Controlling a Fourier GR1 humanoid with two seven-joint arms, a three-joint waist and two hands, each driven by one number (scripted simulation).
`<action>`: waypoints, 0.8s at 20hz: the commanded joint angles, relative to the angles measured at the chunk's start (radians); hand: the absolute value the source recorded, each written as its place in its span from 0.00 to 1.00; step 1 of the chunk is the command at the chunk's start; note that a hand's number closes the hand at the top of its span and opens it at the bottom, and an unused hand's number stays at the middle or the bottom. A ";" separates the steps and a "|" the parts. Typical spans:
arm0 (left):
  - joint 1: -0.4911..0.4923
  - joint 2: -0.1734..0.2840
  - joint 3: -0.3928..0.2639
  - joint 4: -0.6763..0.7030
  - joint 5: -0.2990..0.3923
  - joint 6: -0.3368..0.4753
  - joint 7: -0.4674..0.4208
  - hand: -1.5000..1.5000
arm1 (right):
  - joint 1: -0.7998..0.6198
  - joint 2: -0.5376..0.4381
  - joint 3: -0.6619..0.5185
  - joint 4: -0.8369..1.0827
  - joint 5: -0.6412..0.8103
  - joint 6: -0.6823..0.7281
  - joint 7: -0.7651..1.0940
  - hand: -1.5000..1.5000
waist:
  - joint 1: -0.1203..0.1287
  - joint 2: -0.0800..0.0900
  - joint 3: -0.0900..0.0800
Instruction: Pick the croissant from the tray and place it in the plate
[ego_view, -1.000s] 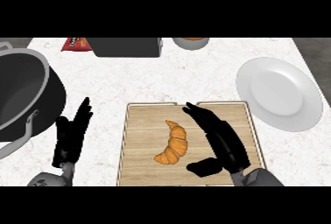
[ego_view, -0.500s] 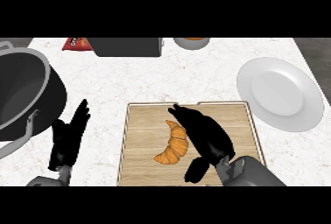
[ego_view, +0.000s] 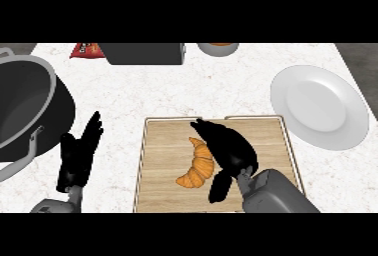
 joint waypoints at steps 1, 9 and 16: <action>-0.028 -0.044 0.048 0.153 0.008 -0.057 -0.120 0.50 | -0.038 0.049 -0.043 0.103 0.044 0.015 -0.064 0.00 | -0.001 0.002 0.000; 0.038 -0.076 0.018 -0.064 -0.097 -0.031 0.038 0.50 | 0.066 0.113 -0.056 0.069 0.145 0.057 -0.079 0.00 | 0.000 0.000 0.000; 0.053 -0.052 0.102 -0.052 -0.088 -0.106 0.027 0.50 | 0.030 0.141 -0.114 0.215 0.193 0.018 -0.195 0.00 | 0.002 0.000 0.000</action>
